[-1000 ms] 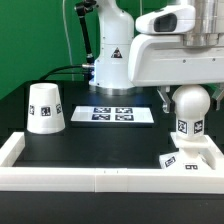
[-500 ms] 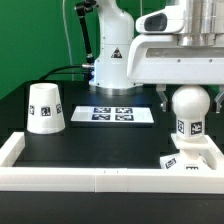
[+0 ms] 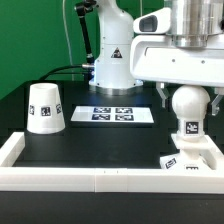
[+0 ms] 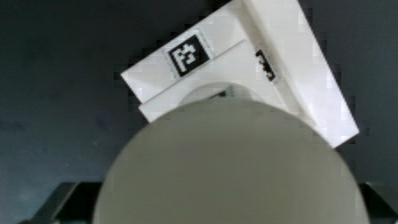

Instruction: Assemble lamp

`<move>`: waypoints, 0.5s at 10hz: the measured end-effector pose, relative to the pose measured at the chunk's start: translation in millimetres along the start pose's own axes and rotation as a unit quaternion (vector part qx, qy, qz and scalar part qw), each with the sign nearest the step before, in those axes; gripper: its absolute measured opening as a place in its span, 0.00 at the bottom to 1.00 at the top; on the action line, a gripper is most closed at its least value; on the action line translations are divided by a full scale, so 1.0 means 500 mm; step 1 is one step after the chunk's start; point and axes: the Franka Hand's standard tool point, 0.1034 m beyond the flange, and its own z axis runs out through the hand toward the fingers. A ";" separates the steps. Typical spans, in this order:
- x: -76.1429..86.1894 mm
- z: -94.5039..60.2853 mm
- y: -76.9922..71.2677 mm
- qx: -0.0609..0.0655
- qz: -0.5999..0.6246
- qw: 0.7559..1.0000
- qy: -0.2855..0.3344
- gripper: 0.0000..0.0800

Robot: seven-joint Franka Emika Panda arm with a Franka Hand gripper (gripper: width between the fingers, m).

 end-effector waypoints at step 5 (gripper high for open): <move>-0.016 0.002 -0.007 0.008 0.248 0.968 -0.040 0.72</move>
Offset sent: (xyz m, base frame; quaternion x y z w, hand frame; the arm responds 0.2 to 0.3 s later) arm 0.0003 0.0017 -0.0008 -0.0617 -0.0225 0.3006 0.9515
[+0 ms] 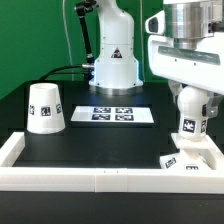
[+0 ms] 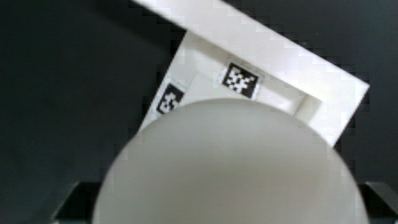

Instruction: Assemble lamp

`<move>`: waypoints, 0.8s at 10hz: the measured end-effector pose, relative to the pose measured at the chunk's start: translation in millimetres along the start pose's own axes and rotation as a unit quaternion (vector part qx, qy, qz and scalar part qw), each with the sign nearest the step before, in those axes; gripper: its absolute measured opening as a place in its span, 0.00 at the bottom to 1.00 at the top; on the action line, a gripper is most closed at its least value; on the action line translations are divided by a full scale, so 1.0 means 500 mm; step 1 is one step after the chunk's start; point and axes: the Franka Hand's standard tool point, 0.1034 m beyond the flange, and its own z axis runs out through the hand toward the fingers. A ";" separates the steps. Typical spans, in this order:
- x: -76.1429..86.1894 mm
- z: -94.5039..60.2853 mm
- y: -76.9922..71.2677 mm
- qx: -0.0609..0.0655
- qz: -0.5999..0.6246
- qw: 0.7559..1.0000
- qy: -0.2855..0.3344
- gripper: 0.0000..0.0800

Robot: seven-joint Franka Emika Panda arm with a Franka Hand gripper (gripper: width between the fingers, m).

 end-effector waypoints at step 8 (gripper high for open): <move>-0.009 0.000 -0.003 0.004 0.026 1.000 -0.016 0.87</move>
Offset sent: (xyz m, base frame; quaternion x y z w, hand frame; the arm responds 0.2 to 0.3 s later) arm 0.0000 0.0000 0.0000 0.0000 0.0000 0.1938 0.9810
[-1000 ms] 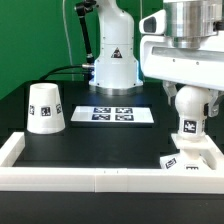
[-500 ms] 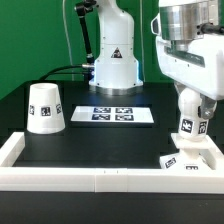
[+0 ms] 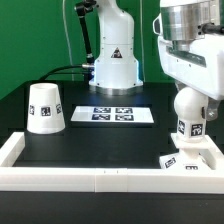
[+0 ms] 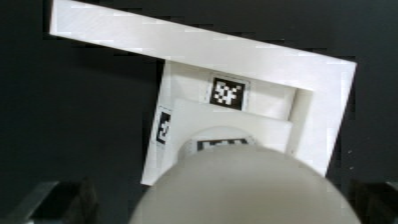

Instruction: Assemble lamp

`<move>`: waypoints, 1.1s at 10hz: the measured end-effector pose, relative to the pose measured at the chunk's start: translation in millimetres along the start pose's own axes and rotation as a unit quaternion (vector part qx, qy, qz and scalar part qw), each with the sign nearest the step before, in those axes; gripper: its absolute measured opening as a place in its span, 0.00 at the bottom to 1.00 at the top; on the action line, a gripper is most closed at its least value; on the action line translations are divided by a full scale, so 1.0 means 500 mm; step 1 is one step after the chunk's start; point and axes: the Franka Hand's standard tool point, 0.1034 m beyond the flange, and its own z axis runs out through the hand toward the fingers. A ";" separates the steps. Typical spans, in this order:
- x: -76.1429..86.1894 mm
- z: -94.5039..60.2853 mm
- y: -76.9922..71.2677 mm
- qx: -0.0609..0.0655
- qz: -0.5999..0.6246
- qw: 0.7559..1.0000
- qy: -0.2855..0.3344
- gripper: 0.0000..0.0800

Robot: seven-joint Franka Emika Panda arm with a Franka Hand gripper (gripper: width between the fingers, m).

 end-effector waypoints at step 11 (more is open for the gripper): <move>0.013 -0.006 -0.002 -0.008 -0.499 0.867 0.013 0.87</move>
Offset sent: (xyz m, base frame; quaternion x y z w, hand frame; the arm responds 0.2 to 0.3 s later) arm -0.0024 -0.0080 -0.0001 0.0074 0.0006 -0.2014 0.9795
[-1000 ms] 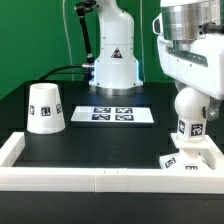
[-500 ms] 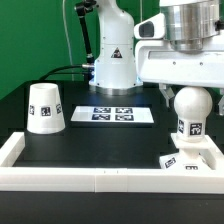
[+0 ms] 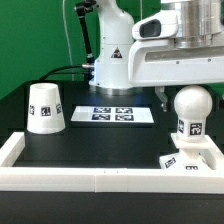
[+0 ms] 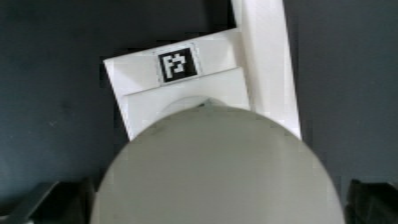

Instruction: Assemble lamp

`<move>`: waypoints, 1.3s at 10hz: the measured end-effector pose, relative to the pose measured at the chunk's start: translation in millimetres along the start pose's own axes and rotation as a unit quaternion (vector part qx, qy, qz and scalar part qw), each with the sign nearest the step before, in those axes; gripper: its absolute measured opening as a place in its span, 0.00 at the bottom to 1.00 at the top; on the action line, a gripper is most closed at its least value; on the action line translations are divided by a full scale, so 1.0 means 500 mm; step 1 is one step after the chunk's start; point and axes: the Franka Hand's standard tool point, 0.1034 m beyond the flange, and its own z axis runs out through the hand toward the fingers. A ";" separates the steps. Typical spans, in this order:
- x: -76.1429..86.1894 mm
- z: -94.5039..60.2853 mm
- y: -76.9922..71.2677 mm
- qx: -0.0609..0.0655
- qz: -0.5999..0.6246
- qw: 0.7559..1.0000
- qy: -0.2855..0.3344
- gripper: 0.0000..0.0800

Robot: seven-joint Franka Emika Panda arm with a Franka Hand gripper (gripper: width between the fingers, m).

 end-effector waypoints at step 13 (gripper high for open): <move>-0.001 0.007 -0.006 -0.052 -0.520 0.853 -0.002 0.87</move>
Offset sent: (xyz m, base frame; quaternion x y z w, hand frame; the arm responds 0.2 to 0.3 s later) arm 0.0039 -0.0089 0.0029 -0.0741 0.0413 -0.2995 0.9503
